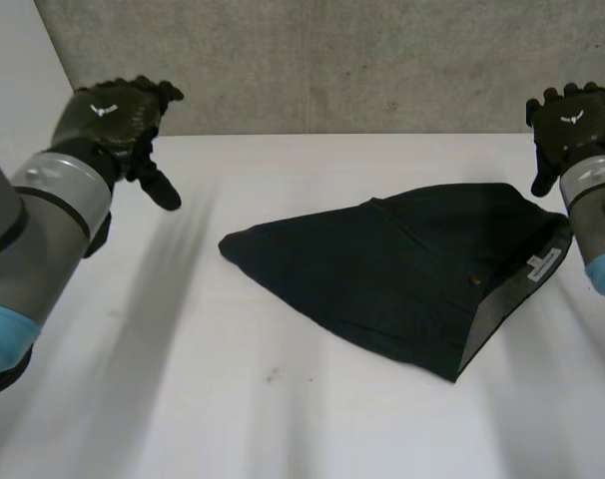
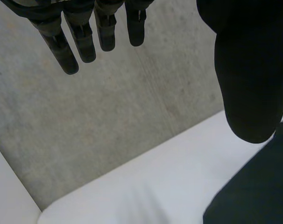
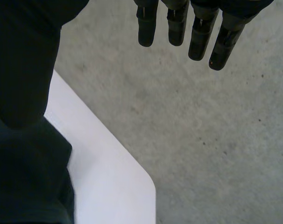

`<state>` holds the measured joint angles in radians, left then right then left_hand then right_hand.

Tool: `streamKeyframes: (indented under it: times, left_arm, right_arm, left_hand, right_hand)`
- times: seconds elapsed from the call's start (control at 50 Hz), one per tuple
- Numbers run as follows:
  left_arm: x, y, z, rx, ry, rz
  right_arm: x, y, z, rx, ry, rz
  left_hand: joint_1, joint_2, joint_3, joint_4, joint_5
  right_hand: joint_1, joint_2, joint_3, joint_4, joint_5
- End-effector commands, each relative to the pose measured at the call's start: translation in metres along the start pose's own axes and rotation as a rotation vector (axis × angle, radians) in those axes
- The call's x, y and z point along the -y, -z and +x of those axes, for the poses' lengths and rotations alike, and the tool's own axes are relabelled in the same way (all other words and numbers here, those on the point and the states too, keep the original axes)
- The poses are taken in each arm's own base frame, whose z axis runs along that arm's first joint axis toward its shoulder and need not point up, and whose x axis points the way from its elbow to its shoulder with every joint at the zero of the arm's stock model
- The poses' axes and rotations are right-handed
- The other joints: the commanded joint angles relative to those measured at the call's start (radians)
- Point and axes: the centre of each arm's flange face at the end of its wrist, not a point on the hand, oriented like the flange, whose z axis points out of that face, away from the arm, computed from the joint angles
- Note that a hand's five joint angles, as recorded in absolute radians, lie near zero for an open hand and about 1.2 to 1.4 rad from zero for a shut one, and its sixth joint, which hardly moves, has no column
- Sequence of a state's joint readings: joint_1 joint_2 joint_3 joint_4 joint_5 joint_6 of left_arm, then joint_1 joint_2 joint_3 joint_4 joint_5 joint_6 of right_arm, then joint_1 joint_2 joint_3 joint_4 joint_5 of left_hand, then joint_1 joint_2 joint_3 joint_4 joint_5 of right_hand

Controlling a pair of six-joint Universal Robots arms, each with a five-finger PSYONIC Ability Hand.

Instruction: Fold the shorts.

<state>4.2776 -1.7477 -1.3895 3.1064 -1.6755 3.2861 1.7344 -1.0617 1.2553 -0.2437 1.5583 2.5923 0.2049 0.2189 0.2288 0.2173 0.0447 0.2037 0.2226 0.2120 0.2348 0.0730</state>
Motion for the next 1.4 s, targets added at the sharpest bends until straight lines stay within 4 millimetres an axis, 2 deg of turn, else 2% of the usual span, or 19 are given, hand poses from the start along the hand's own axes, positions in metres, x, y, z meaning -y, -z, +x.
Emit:
streamKeyframes:
  times: [0.02,0.04,0.06,0.14,0.2,0.22,0.34,0.44,0.52,0.6,0.76,0.82,0.98,1.1,1.18,1.2,1.24,1.32,1.4]
  left_arm:
    - [-0.032,-0.021,0.008,-0.018,-0.073,-0.040]
    - [-0.037,-0.023,0.010,-0.023,-0.089,-0.047]
    - [-0.041,-0.025,0.012,-0.030,-0.106,-0.051]
    - [-0.058,-0.033,0.019,-0.073,-0.168,-0.073]
    - [-0.065,-0.035,0.021,-0.099,-0.174,-0.084]
    - [-0.066,-0.035,0.022,-0.106,-0.174,-0.085]
    - [-0.067,-0.034,0.025,-0.122,-0.171,-0.087]
    - [-0.069,-0.032,0.026,-0.123,-0.171,-0.086]
    - [-0.071,-0.031,0.028,-0.128,-0.173,-0.077]
    - [-0.071,-0.030,0.030,-0.130,-0.173,-0.075]
    - [-0.072,-0.031,0.030,-0.131,-0.171,-0.077]
    - [-0.072,-0.031,0.030,-0.131,-0.171,-0.077]
    - [-0.073,-0.030,0.031,-0.133,-0.172,-0.079]
    - [-0.073,-0.029,0.031,-0.133,-0.172,-0.081]
    - [-0.073,-0.029,0.031,-0.133,-0.172,-0.079]
    - [-0.073,-0.029,0.031,-0.133,-0.172,-0.079]
    - [-0.073,-0.029,0.031,-0.133,-0.172,-0.081]
    - [-0.073,-0.029,0.031,-0.135,-0.175,-0.080]
    - [-0.075,-0.028,0.033,-0.143,-0.177,-0.083]
  right_arm:
    - [0.044,0.072,-0.024,0.299,-0.050,-0.146]
    - [0.043,0.082,-0.031,0.350,-0.055,-0.188]
    - [0.038,0.102,-0.045,0.447,-0.071,-0.274]
    - [0.021,0.144,-0.082,0.589,-0.141,-0.393]
    - [0.008,0.155,-0.098,0.594,-0.177,-0.386]
    - [-0.003,0.161,-0.105,0.590,-0.195,-0.379]
    - [-0.029,0.174,-0.117,0.569,-0.224,-0.353]
    - [-0.038,0.177,-0.121,0.567,-0.224,-0.361]
    - [-0.044,0.177,-0.124,0.574,-0.224,-0.375]
    - [-0.045,0.173,-0.126,0.563,-0.226,-0.351]
    - [-0.052,0.165,-0.129,0.537,-0.206,-0.331]
    - [-0.054,0.161,-0.126,0.516,-0.206,-0.341]
    - [-0.056,0.156,-0.117,0.480,-0.208,-0.364]
    - [-0.059,0.157,-0.118,0.486,-0.207,-0.389]
    - [-0.061,0.156,-0.118,0.484,-0.203,-0.389]
    - [-0.062,0.155,-0.118,0.484,-0.199,-0.386]
    - [-0.062,0.153,-0.116,0.477,-0.198,-0.384]
    - [-0.060,0.146,-0.107,0.457,-0.207,-0.366]
    - [-0.031,0.142,-0.092,0.426,-0.214,-0.260]
  left_hand:
    - [0.012,-0.002,-0.012,-0.001,-0.003]
    - [0.014,0.000,-0.009,0.002,0.000]
    - [0.015,0.000,-0.009,0.002,0.000]
    - [0.015,0.000,-0.009,0.002,0.000]
    - [0.015,0.000,-0.009,0.002,0.000]
    - [0.015,0.000,-0.009,0.002,0.000]
    - [0.017,0.003,-0.007,0.005,0.003]
    - [0.017,0.003,-0.007,0.005,0.003]
    - [0.020,0.006,-0.004,0.008,0.006]
    - [0.020,0.006,-0.004,0.008,0.006]
    - [0.017,0.003,-0.007,0.005,0.003]
    - [0.020,0.006,-0.004,0.008,0.006]
    - [0.017,0.003,-0.006,0.005,0.003]
    - [0.017,0.003,-0.006,0.005,0.003]
    - [0.017,0.003,-0.007,0.005,0.003]
    - [0.020,0.006,-0.004,0.008,0.006]
    - [0.017,0.003,-0.006,0.005,0.003]
    - [0.017,0.003,-0.007,0.005,0.003]
    - [0.015,0.000,-0.009,0.002,0.000]
  right_hand:
    - [0.043,0.024,0.034,0.012,-0.001]
    - [0.049,0.030,0.040,0.017,0.005]
    - [0.060,0.041,0.052,0.029,0.016]
    - [0.060,0.041,0.052,0.029,0.017]
    - [0.063,0.044,0.055,0.032,0.019]
    - [0.063,0.044,0.055,0.032,0.019]
    - [0.090,0.071,0.081,0.059,0.046]
    - [0.157,0.138,0.149,0.126,0.113]
    - [0.307,0.288,0.298,0.276,0.263]
    - [0.658,0.639,0.650,0.627,0.614]
    - [0.738,0.720,0.730,0.707,0.695]
    - [0.689,0.670,0.681,0.658,0.645]
    - [0.287,0.268,0.279,0.256,0.243]
    - [0.304,0.285,0.296,0.273,0.260]
    - [0.503,0.484,0.495,0.472,0.459]
    - [0.809,0.790,0.801,0.778,0.765]
    - [1.191,1.172,1.182,1.159,1.147]
    - [1.193,1.174,1.184,1.161,1.149]
    - [1.193,1.174,1.184,1.161,1.149]
